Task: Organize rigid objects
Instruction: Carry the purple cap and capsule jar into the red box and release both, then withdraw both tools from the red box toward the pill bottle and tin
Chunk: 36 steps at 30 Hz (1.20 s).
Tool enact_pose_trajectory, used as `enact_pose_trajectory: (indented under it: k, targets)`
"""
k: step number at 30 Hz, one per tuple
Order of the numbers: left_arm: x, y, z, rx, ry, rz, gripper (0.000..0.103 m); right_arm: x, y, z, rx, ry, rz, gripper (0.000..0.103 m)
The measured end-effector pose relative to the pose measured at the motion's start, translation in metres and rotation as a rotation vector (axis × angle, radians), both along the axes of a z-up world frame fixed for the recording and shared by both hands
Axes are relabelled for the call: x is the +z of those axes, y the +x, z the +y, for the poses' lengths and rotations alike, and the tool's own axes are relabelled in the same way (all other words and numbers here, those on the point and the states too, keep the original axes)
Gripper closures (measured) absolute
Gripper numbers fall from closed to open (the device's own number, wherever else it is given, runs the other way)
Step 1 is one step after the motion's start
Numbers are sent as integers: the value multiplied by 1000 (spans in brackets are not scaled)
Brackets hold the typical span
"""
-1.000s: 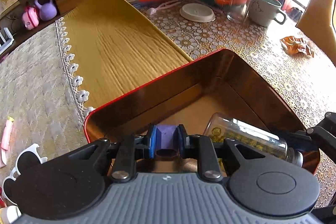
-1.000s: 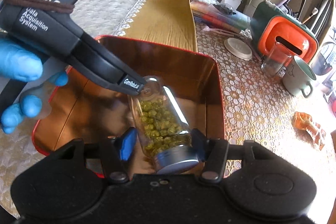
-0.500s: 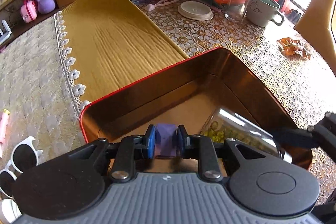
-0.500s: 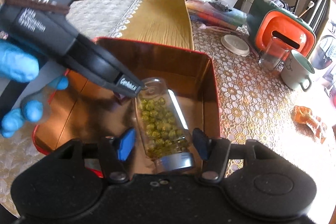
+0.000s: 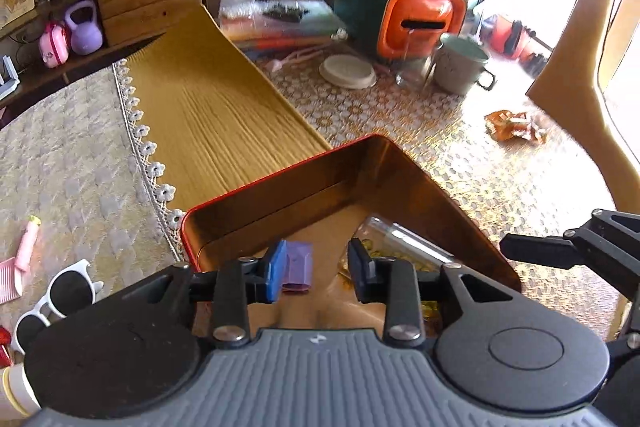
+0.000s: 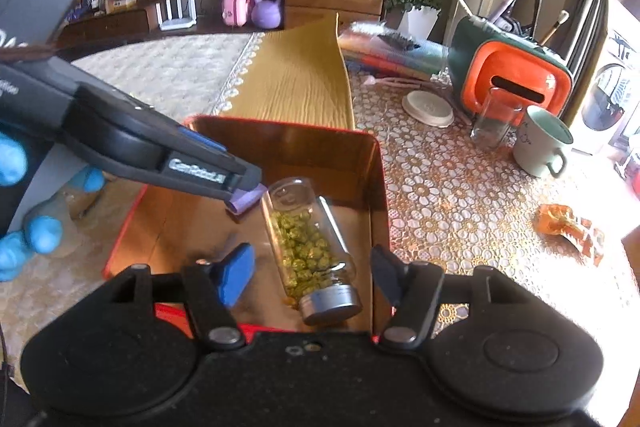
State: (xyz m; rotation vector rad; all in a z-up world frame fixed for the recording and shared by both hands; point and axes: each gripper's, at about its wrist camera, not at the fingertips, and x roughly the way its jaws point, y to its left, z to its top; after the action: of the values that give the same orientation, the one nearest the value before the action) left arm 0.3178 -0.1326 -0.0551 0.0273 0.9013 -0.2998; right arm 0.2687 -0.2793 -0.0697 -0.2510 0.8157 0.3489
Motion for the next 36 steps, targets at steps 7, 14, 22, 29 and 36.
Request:
enact_pose_trajectory:
  k: [7,14,22,29,36]
  targets:
    - [25,-35,12,-8,-16,-79,39,18,-22,1,-4,38,-37,37]
    - [46,-73,30,-20,-29,-129,37,34,-42,4,-4,96,-64,29]
    - [58,-115,58,-4,-40,-169,32,44,-66,15,-11,138,-80,20]
    - [63,-145,87,26,-59,-207,26,50,-83,29,5,171,-91,11]
    - [57,-170,124,95,-50,-212,25,46,-94,47,50,193,-95,6]
